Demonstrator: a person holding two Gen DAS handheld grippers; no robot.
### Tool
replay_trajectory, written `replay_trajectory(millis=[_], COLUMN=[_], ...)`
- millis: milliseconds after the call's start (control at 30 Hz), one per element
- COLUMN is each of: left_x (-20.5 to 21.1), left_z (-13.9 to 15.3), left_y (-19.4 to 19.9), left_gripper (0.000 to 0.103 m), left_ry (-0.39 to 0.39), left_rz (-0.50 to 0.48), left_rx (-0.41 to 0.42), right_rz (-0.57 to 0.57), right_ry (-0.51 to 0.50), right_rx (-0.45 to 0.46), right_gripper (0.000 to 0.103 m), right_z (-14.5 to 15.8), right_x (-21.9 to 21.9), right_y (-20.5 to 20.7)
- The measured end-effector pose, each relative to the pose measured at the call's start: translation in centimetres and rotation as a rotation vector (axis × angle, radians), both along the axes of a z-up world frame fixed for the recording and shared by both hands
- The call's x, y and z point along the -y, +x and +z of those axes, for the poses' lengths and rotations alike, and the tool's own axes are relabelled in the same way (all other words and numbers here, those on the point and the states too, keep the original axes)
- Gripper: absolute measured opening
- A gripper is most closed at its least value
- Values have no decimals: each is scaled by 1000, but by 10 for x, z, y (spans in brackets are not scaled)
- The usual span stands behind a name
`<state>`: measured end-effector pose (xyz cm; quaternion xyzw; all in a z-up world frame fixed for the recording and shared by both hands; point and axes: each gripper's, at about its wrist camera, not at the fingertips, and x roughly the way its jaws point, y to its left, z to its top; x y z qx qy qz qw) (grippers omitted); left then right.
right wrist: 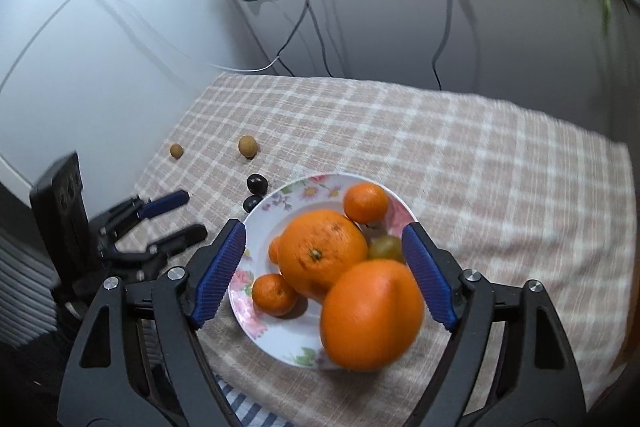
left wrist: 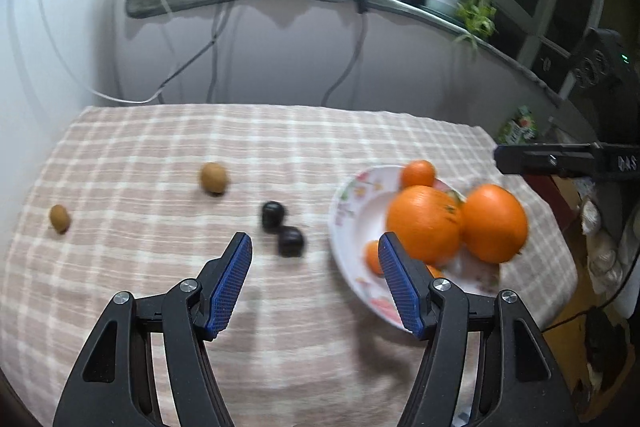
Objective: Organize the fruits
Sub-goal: 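Move both open grippers back to the brown fruits and dark plums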
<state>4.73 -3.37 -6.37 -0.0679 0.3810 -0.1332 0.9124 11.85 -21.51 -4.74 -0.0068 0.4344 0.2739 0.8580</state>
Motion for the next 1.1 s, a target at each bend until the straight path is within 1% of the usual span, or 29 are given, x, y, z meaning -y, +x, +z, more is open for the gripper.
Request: replay_trajectory(millis=[167, 300, 600, 633, 700, 767, 833, 867, 933, 1000, 1100], left_x=[-21, -36, -60, -61, -65, -71, -72, -72, -72, -71, -68], left_z=[-3, -5, -11, -12, -15, -19, -21, -22, -24, -26, -29], left_y=[11, 19, 40, 42, 49, 56, 61, 65, 70, 77, 85], left_gripper=[66, 66, 65, 59, 52, 51, 45, 44, 41, 38, 38], left_ry=[13, 15, -6, -7, -19, -46, -51, -50, -57, -57, -50], left_rz=[49, 66, 84, 83, 75, 70, 64, 55, 43, 32, 16], left_rx=[-1, -3, -21, -23, -35, -51, -57, -61, -68, -78, -86], right_rz=[58, 102, 178, 188, 206, 230, 253, 261, 286, 310, 344], right_ry=[-37, -71, -141, -148, -164, -187, -212, -221, -241, -272, -315], right_rx=[28, 41, 23, 19, 15, 10, 3, -2, -22, -42, -76], right_gripper=[83, 83, 83, 83, 83, 83, 83, 81, 75, 65, 55], right_z=[5, 5, -4, -5, -8, -11, -16, -17, -22, -29, -40], right_x=[-26, -46, -86, -91, -99, -109, -119, -123, -133, -144, -159], right_y=[5, 12, 31, 33, 35, 37, 39, 40, 44, 48, 53])
